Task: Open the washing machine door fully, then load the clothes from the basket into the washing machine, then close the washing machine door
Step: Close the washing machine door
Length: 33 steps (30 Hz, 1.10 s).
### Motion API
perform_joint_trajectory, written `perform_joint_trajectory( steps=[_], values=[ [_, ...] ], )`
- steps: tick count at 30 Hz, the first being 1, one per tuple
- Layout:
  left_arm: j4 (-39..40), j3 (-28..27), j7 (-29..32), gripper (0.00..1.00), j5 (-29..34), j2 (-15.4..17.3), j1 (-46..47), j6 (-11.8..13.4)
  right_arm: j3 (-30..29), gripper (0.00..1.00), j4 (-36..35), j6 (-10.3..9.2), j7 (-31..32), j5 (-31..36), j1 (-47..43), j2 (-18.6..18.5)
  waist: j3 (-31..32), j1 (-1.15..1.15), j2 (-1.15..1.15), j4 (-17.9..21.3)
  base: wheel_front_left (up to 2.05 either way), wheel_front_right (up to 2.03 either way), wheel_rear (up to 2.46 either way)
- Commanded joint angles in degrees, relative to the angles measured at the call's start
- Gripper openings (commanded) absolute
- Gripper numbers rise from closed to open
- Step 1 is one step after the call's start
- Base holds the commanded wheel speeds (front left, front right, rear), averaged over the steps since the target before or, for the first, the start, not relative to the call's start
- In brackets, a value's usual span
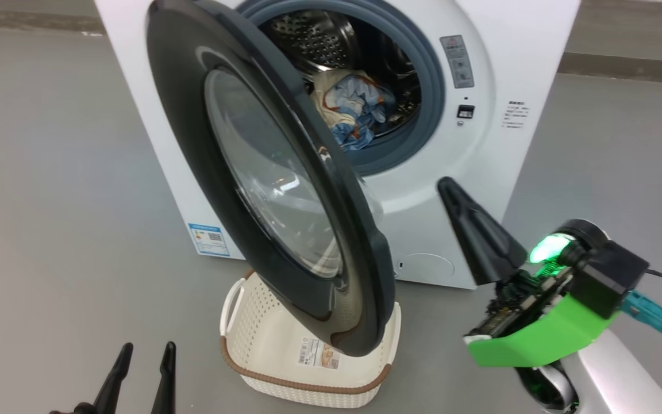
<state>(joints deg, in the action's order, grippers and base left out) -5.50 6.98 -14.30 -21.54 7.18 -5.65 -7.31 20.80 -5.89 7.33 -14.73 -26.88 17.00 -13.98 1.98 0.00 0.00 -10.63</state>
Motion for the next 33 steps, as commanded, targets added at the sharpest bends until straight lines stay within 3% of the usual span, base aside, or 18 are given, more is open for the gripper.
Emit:
perform_joint_trajectory(
  steps=[1,7,17,33],
  values=[
    [0.94,-1.62,-0.70,1.00,-0.66,0.80,2.31,-0.18,3.15,0.00,-2.36,0.16,-0.27,-0.11,2.55,0.47,0.33,0.00,0.00,-1.56,0.00,0.00,0.00],
    [0.77,-1.18,-0.70,1.00,-0.73,0.56,2.40,-0.18,7.43,0.00,-1.65,0.16,-0.27,0.53,3.42,0.15,0.54,0.00,0.00,-3.41,0.00,0.00,0.00],
    [0.73,-1.30,-0.70,1.00,-1.12,0.21,2.12,-0.18,14.69,0.00,6.43,0.16,-0.27,2.25,2.76,-1.16,0.53,0.00,0.00,-5.89,0.00,0.00,0.00],
    [0.52,-1.18,-0.70,1.00,-1.20,-0.43,2.31,-0.18,17.99,0.00,20.09,0.16,-0.27,-1.89,4.36,-1.23,0.04,0.00,0.00,-5.90,0.00,0.00,0.00]
  ],
)
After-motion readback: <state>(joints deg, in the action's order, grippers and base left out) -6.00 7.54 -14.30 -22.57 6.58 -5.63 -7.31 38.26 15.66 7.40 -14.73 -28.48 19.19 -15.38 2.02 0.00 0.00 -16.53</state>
